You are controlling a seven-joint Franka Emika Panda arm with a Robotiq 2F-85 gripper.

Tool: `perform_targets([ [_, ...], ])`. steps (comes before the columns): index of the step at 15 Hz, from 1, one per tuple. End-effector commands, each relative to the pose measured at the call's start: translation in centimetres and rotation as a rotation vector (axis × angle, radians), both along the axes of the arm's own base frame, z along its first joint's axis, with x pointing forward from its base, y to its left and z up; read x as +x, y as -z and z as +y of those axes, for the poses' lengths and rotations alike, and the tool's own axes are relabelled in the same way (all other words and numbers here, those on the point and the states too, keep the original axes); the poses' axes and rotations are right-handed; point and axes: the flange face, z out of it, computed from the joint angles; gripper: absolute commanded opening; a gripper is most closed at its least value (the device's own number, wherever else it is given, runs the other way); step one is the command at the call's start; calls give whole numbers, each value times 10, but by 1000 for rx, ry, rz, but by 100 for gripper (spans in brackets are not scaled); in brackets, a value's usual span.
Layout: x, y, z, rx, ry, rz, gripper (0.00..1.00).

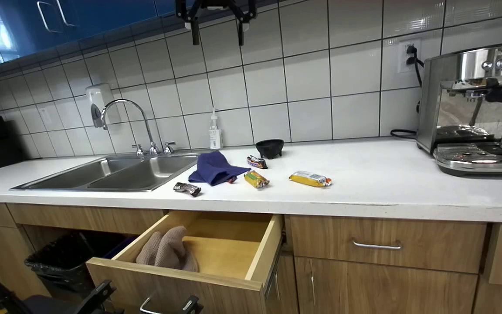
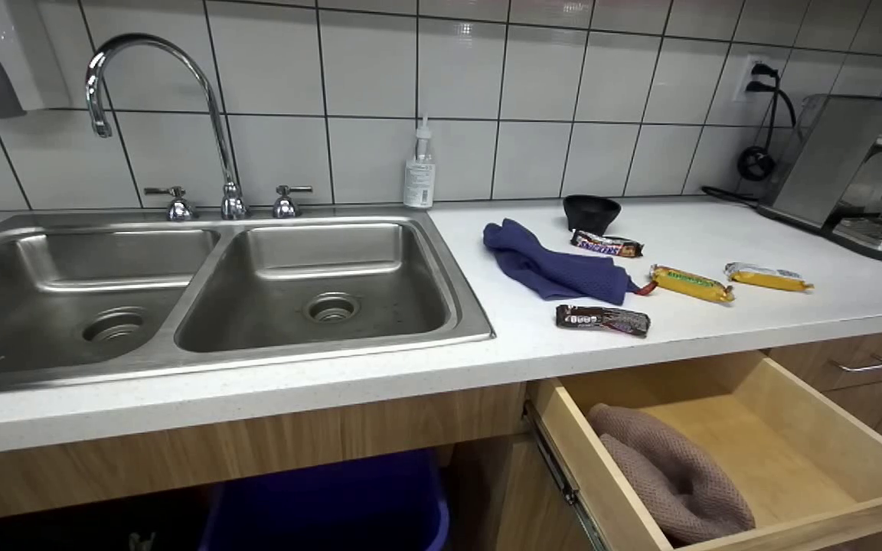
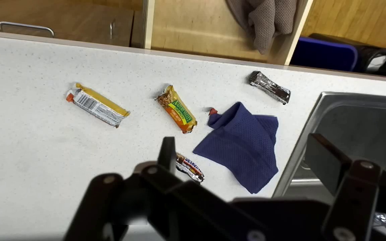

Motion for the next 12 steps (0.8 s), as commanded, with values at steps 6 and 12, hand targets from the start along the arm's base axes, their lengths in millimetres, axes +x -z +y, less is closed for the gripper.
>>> perform_targets([
  [6, 0, 0, 0, 0, 0, 1, 100],
  [12, 2, 15, 8, 2, -2, 21, 100],
])
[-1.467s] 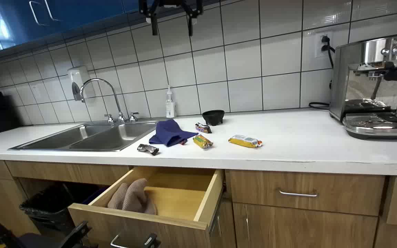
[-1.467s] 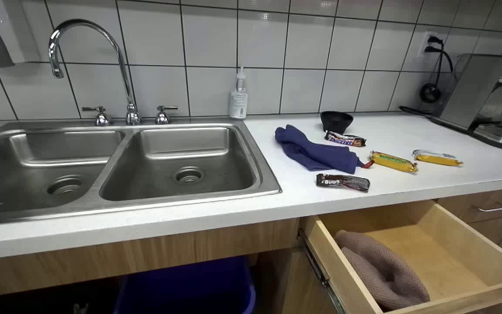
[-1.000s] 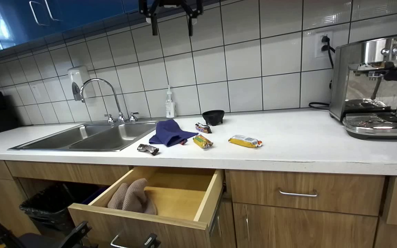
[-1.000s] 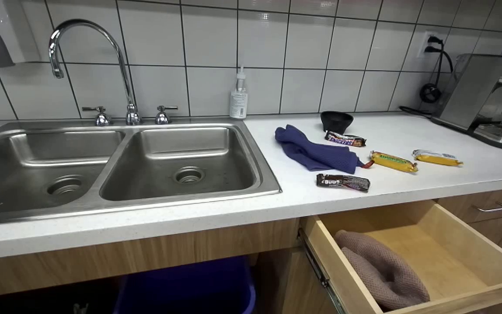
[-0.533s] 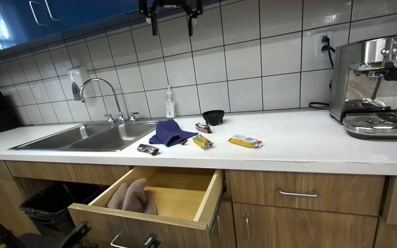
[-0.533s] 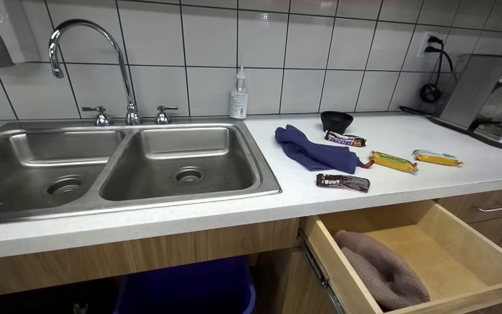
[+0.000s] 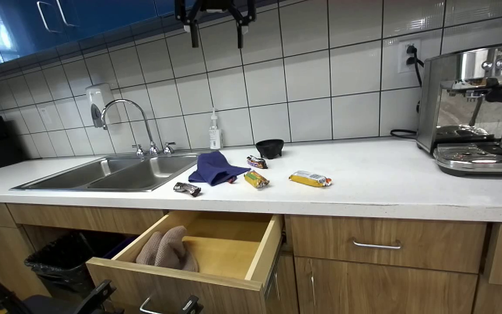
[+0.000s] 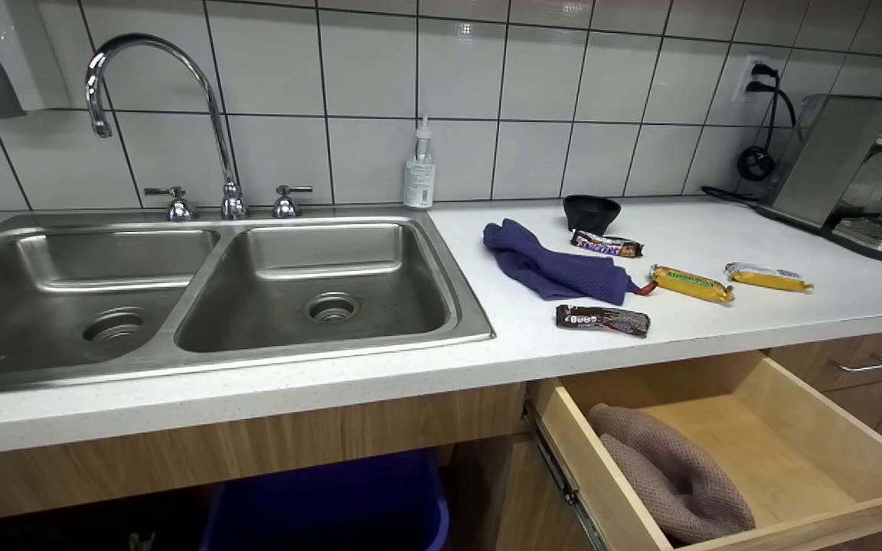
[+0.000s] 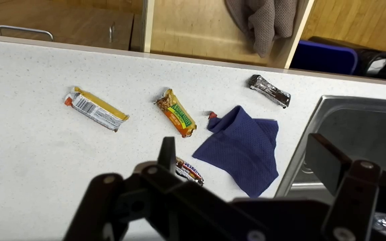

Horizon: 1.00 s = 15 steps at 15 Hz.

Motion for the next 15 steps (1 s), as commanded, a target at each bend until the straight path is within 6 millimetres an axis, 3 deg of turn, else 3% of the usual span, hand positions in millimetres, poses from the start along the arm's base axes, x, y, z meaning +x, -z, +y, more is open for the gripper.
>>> perform_targets([
  [1, 2, 14, 8, 4, -4, 16, 100],
  [9, 5, 57, 25, 6, -23, 71, 100],
  [15, 22, 87, 19, -22, 23, 62, 100],
])
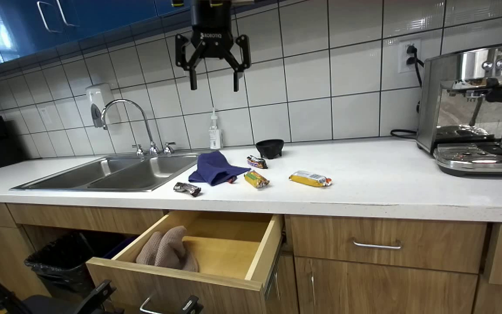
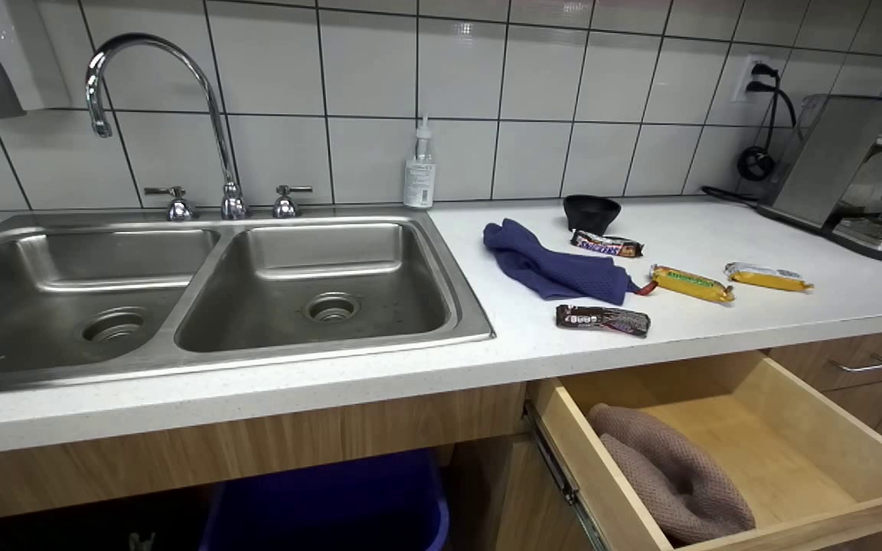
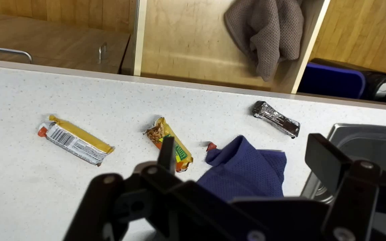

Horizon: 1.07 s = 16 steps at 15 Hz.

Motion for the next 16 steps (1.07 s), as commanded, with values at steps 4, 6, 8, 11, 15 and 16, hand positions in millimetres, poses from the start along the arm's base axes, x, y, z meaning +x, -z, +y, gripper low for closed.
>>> perform_targets([
  [4, 23, 30, -19, -28, 90, -16, 100],
  [6, 30, 39, -26, -31, 108, -12, 100],
  [8, 36, 48, -32, -33, 120, -4, 100],
  [11, 48, 59, -43, -44, 135, 8, 100],
  [15, 69, 67, -57, -62, 159, 20, 100],
  [16, 75, 68, -60, -69, 169, 22, 100],
])
